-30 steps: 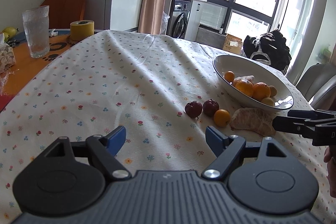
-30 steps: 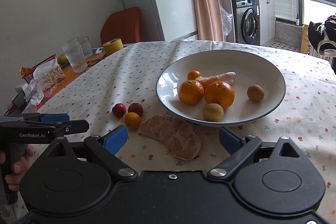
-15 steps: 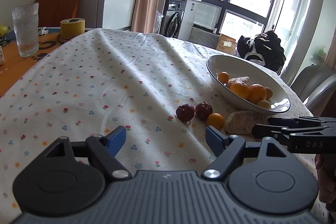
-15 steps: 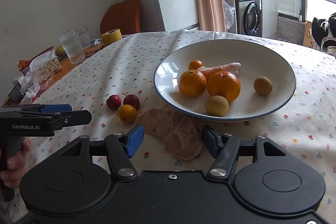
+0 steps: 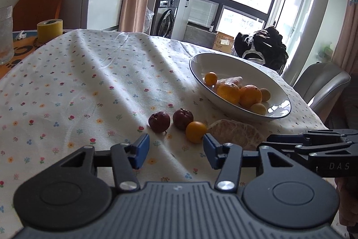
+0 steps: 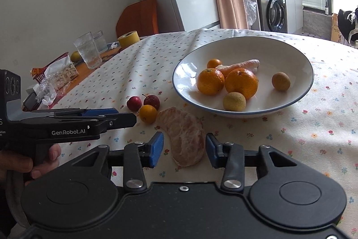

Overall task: Organize fruits
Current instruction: 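Close right gripper on the peeled orange piece while left gripper closes on the small tangerine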

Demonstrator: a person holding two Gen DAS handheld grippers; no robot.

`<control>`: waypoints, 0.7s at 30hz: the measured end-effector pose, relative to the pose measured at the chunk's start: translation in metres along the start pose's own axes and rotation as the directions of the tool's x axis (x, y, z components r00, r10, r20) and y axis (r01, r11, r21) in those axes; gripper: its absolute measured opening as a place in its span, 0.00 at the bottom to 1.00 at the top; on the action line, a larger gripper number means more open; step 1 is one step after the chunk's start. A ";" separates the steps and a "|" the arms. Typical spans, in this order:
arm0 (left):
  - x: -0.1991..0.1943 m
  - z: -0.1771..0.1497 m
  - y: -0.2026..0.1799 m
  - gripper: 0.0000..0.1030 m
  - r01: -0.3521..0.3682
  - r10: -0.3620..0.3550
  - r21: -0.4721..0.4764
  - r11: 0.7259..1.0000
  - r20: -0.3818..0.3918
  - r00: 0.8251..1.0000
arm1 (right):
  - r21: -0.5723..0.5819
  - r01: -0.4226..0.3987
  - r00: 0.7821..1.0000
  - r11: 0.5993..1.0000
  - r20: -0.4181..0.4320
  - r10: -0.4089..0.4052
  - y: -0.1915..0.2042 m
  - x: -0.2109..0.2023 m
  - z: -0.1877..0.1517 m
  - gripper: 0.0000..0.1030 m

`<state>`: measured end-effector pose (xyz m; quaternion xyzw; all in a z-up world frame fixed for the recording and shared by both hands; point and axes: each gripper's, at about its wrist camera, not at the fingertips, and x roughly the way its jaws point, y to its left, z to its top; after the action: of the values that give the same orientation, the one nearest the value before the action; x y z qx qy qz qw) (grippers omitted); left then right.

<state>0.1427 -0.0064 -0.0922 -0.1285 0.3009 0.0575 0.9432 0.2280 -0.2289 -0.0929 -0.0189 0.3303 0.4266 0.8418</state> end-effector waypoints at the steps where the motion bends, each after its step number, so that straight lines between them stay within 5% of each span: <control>1: 0.001 0.000 -0.001 0.46 0.003 -0.003 0.002 1.000 -0.001 1.000 | -0.012 0.021 1.000 1.000 0.007 -0.021 0.001 0.001 0.001 0.47; 17: 0.030 0.006 -0.017 0.41 0.011 -0.011 0.017 1.000 -0.010 1.000 | -0.038 0.009 1.000 0.999 0.008 -0.008 -0.001 0.017 0.006 0.49; 21: 0.031 0.007 -0.016 0.25 0.051 -0.051 0.004 0.999 -0.014 0.999 | -0.046 0.008 1.000 0.999 -0.002 -0.008 0.004 0.021 0.006 0.49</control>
<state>0.1748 -0.0184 -0.1014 -0.1344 0.3040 0.0318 0.9426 0.2369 -0.2102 -0.0993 -0.0401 0.3212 0.4307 0.8424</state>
